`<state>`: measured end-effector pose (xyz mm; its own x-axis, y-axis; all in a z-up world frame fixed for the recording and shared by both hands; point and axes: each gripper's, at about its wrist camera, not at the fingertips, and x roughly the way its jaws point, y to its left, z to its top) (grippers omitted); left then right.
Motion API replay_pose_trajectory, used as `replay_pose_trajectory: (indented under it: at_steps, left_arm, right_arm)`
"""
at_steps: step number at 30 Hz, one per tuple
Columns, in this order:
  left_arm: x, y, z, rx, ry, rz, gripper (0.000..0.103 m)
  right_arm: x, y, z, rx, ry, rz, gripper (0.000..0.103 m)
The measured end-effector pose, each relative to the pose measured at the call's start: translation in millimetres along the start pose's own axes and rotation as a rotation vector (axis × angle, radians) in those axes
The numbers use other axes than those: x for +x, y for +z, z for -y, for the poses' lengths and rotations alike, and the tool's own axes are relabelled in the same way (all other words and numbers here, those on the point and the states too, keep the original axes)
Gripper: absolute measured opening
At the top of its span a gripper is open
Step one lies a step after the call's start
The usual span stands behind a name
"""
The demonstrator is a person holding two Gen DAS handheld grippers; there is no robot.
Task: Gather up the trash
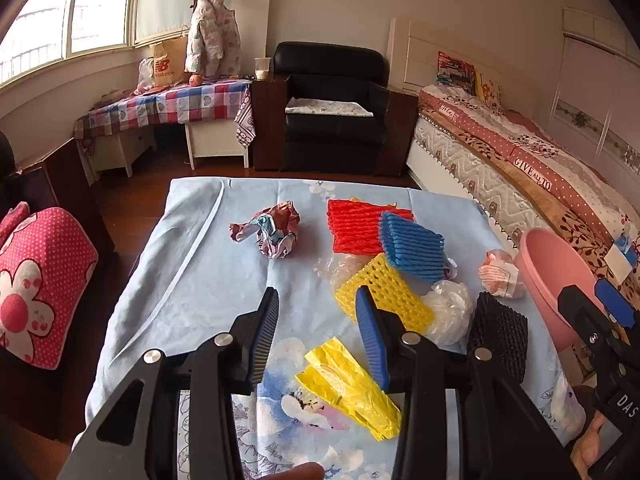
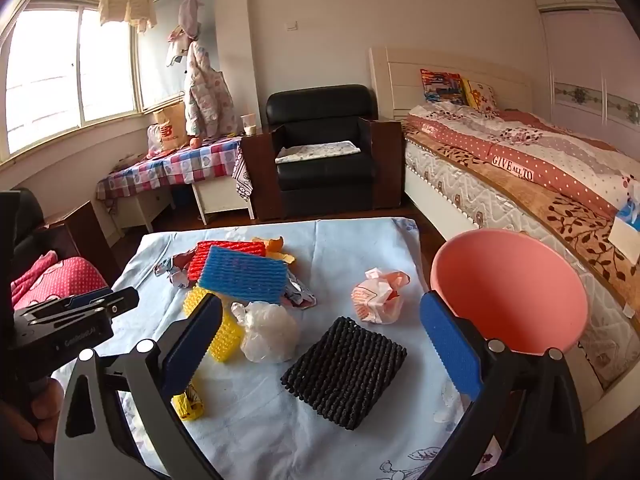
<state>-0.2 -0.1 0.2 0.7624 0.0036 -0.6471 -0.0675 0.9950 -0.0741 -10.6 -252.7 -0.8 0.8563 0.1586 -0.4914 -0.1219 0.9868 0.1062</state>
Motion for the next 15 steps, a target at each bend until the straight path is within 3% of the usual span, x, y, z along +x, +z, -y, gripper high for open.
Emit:
replay_pose_trajectory:
  at_steps: [5, 15]
  left_arm:
    - [0.1, 0.0, 0.2, 0.001, 0.002, 0.005, 0.04]
    - [-5.9, 1.4, 3.4, 0.001, 0.002, 0.01, 0.04]
  right_arm:
    - [8.3, 2.3, 4.4, 0.041, 0.003, -0.039, 0.099]
    - [0.5, 0.7, 10.0, 0.072, -0.022, -0.025, 0.099]
